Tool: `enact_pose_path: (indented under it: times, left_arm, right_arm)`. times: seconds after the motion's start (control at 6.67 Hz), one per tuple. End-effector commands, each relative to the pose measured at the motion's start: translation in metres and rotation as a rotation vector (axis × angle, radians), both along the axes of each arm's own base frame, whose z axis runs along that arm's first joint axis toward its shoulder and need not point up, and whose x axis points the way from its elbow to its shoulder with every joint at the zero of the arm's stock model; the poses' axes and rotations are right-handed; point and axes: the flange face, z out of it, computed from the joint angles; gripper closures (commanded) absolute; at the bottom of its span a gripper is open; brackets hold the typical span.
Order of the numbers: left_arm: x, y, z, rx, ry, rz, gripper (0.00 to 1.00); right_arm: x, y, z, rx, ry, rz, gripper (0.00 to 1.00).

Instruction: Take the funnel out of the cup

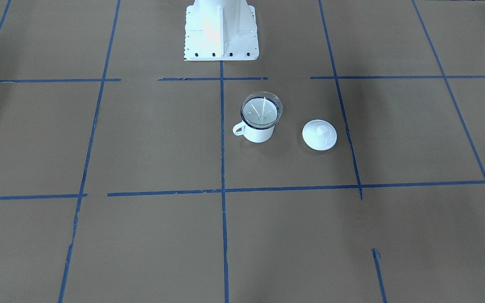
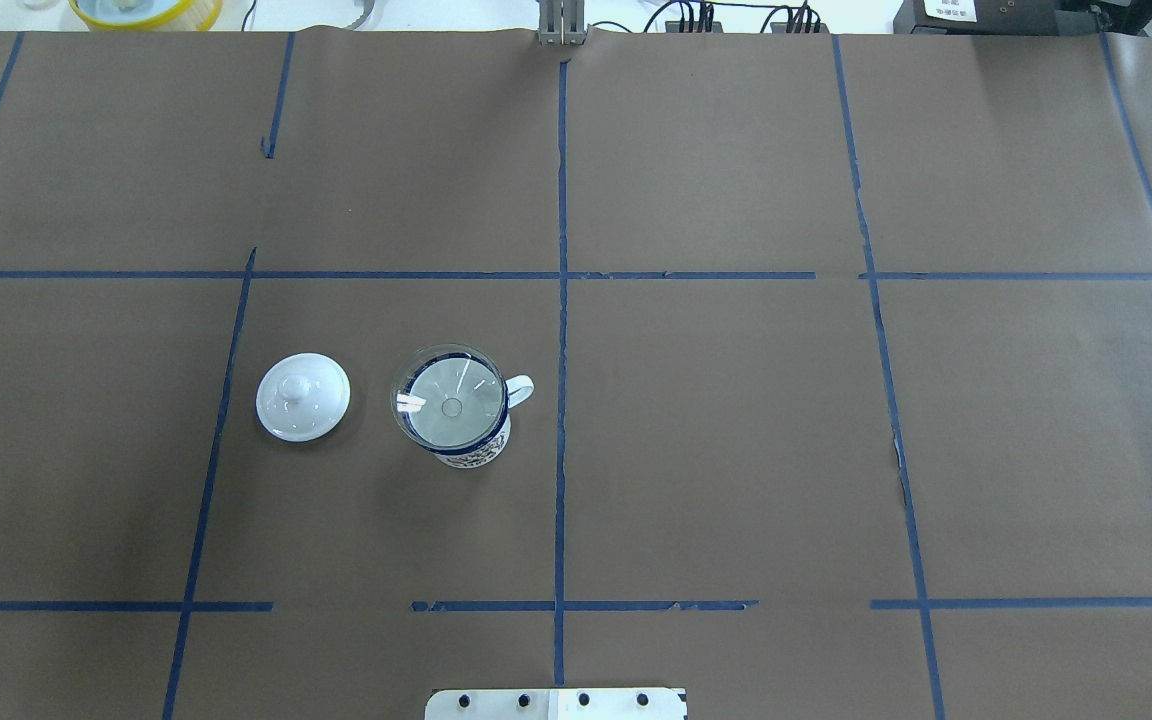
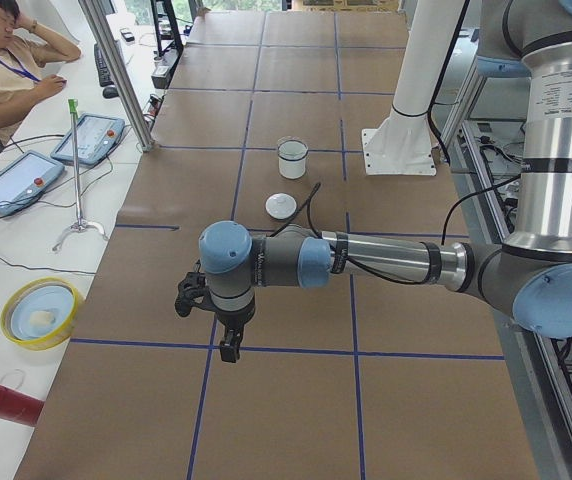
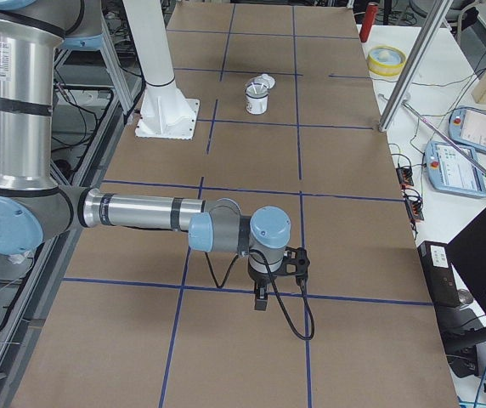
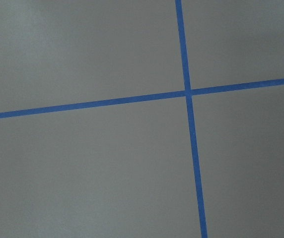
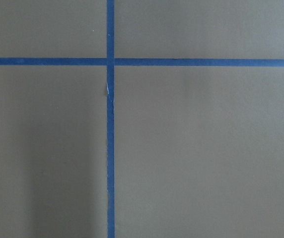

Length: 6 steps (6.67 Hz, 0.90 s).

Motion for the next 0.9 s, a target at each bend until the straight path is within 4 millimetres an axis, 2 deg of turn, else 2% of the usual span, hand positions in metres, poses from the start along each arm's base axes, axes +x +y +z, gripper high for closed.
enact_pose_path:
  times: [0.0, 0.15, 0.3, 0.45, 0.6, 0.75]
  left_arm:
    - [0.003, -0.011, -0.018, 0.109, -0.006, 0.006, 0.0]
    - [0.007, -0.03, -0.048, 0.247, -0.023, 0.013, 0.0]
    - [0.005, -0.061, -0.093, 0.432, -0.028, -0.015, 0.0]
    - [0.006, -0.065, -0.115, 0.491, 0.003, -0.079, 0.0]
    - [0.026, -0.072, -0.137, 0.411, 0.086, -0.188, 0.0]
    - [0.064, -0.076, -0.168, 0.305, 0.227, -0.238, 0.0]
  right_arm:
    - [0.0, 0.0, 0.001, -0.001, 0.0, 0.0, 0.0]
    - [0.0, 0.0, 0.0, 0.0, 0.0, 0.0, 0.0]
    - [0.0, 0.0, 0.0, 0.0, 0.0, 0.0, 0.0]
    - [0.0, 0.0, 0.0, 0.0, 0.0, 0.0, 0.0]
    - [0.0, 0.0, 0.0, 0.0, 0.0, 0.0, 0.0]
    - [0.0, 0.0, 0.0, 0.0, 0.0, 0.0, 0.0]
